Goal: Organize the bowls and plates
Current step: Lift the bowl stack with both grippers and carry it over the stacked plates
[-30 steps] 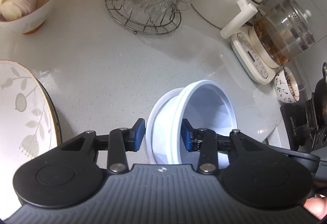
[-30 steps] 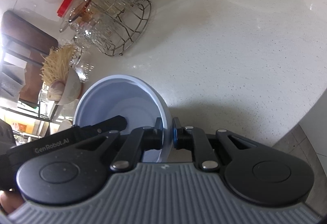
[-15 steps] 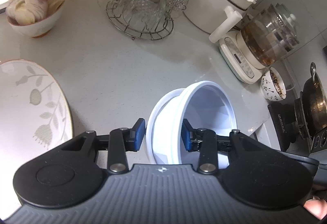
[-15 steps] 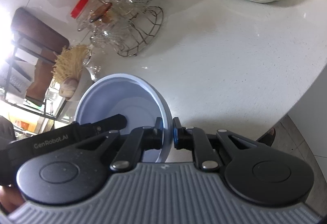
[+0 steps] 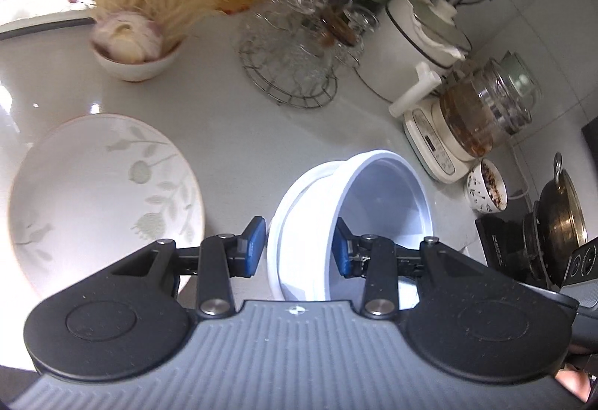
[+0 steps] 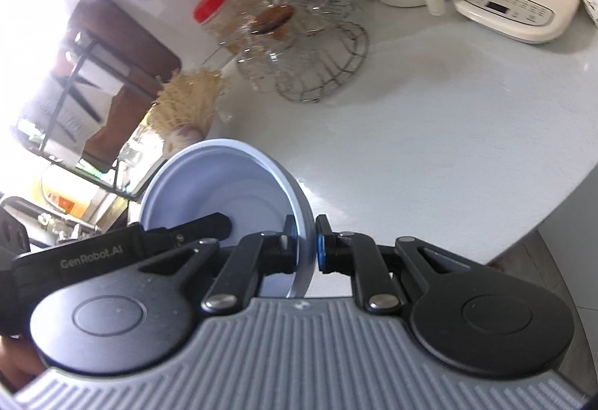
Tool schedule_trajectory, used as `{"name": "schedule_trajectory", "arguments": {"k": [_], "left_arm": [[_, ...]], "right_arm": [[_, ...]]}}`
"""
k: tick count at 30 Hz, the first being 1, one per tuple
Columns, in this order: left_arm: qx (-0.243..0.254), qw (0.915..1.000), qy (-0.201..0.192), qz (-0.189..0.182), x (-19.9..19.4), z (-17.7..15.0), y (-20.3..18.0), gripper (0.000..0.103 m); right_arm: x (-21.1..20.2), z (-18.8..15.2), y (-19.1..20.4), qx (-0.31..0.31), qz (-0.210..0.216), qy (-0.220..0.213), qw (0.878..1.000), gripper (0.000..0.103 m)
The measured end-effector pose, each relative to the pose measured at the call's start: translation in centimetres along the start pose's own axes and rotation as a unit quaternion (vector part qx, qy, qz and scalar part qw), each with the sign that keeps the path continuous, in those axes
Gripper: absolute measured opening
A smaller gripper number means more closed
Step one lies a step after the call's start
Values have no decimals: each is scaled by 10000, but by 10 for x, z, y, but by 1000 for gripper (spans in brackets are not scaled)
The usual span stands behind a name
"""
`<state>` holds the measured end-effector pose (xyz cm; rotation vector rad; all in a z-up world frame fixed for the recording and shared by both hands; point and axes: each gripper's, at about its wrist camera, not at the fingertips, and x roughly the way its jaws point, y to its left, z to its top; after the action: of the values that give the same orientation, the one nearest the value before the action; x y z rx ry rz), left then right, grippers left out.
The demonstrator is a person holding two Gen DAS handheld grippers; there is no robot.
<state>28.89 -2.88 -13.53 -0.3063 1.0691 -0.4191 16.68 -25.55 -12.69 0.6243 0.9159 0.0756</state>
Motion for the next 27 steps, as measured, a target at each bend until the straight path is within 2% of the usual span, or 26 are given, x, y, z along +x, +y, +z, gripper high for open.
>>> {"name": "schedule_trajectory", "arguments": {"k": [6, 10, 15, 27], "left_arm": [[-220, 9994, -231, 153, -28, 0, 21, 43], [-551, 9974, -380, 257, -42, 2, 42, 43], [-638, 9959, -469, 447, -57, 7, 67, 43], [-1245, 9901, -538, 374, -67, 14, 132, 43]], "right_arm": [[7, 1, 26, -254, 195, 144, 9994, 13], [20, 3, 49, -549, 347, 240, 9976, 13], [40, 5, 75, -759, 528, 430, 9948, 13], [80, 5, 124, -1184, 503, 879, 9878, 14]]}}
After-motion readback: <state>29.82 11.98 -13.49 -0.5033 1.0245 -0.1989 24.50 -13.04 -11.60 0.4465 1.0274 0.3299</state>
